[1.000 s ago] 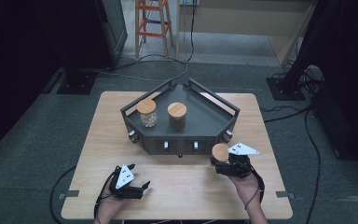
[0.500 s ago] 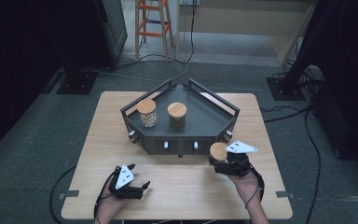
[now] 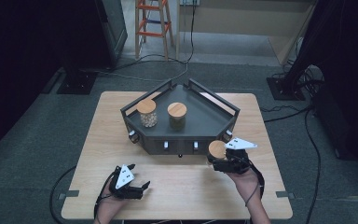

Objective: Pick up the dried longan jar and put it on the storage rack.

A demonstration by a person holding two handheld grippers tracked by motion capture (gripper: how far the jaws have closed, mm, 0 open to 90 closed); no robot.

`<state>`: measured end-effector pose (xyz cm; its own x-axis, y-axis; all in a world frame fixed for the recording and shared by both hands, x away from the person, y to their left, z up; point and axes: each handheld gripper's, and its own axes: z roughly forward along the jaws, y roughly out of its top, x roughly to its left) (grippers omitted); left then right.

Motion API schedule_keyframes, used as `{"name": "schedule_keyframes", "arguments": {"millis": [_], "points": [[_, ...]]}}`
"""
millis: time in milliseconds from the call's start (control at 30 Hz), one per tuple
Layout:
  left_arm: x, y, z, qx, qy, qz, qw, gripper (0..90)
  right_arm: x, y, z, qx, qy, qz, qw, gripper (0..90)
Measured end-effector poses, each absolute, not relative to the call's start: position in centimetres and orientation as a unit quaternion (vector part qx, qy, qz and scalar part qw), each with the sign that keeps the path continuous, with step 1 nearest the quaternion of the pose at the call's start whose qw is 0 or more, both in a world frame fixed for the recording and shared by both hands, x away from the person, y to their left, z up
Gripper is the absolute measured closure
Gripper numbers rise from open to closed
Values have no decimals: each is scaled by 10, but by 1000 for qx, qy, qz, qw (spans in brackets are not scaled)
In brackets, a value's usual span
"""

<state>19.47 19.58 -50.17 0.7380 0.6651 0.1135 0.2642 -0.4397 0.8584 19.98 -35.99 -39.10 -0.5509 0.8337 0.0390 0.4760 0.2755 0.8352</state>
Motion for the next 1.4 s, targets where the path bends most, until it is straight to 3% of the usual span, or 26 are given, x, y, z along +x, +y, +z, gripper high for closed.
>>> {"name": "schedule_keyframes", "arguments": {"millis": [1400], "points": [[195, 193, -501, 824, 277, 225, 440, 90, 201, -364, -356, 428, 756, 444, 220, 255]]}}
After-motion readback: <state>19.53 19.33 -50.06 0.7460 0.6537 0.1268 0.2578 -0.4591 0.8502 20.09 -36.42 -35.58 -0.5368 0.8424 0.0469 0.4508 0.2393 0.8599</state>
